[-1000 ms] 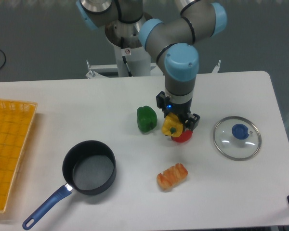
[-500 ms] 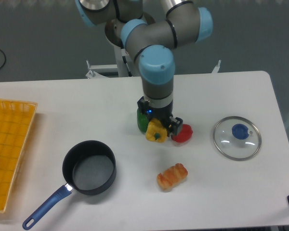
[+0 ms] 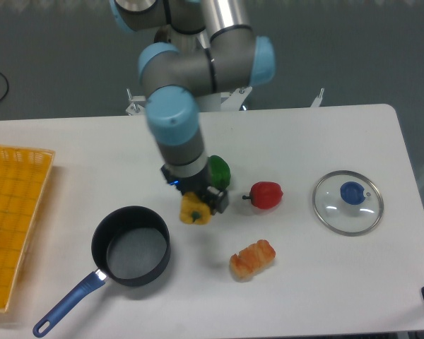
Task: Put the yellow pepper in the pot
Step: 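Lift the yellow pepper and carry it toward the black saucepan, then lower the yellow pepper into the black saucepan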
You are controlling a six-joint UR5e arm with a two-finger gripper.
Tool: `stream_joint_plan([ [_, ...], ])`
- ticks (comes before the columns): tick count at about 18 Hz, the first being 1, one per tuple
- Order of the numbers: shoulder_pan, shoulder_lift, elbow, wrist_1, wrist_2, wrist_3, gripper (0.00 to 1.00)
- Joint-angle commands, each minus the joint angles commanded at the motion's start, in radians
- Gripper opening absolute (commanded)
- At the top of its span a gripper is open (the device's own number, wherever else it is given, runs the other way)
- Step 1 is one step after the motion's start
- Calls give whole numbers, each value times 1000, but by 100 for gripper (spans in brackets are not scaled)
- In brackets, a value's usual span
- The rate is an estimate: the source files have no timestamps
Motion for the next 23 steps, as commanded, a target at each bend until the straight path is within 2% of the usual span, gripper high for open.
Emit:
stream_joint_plan([
  [5,-60,-28,28,2,9,-63,60],
  [11,-120,-92,75,3,48,-140,60],
  [19,-166,-120,81,25,71,-175,61],
  [23,-181,-133,81,25,77,-184,64],
])
